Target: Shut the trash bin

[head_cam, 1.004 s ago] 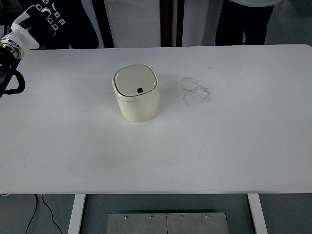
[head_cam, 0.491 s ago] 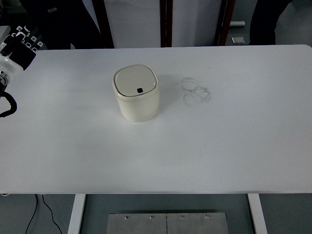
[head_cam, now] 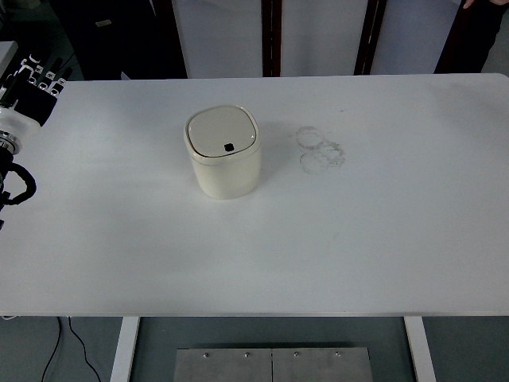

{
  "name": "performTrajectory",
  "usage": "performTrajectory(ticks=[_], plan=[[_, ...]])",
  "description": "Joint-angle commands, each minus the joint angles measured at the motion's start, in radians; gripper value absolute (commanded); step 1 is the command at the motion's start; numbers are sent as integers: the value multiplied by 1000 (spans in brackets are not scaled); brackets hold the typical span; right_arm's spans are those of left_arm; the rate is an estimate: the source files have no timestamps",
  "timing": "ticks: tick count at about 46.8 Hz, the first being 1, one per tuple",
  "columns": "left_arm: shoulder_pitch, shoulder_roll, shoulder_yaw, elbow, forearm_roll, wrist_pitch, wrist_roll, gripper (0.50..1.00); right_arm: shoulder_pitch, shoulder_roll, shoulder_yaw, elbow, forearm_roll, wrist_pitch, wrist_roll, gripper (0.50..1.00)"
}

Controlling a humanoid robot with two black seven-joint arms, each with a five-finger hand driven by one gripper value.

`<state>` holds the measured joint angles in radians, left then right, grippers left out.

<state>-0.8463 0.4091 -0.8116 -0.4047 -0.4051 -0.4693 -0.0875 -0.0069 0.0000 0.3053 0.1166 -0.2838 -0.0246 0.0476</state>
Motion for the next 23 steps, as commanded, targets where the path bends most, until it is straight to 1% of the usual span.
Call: performTrajectory(ticks=[1,6,10,19,23], plan=[[12,-3,3,0,8,1,-14,1000,1,0,0,0,0,0,0,991],[35,-18,6,1,11,14,-14,1000,-1,0,0,0,0,0,0,991],[53,-15,11,1,19,15,-14,1000,-1,0,0,-2,0,0,0,991],[59,-15,12,3,121,17,-15,1000,1,0,0,0,0,0,0,991],[61,-15,11,3,134,17,-15,1000,1,0,0,-2,0,0,0,991]])
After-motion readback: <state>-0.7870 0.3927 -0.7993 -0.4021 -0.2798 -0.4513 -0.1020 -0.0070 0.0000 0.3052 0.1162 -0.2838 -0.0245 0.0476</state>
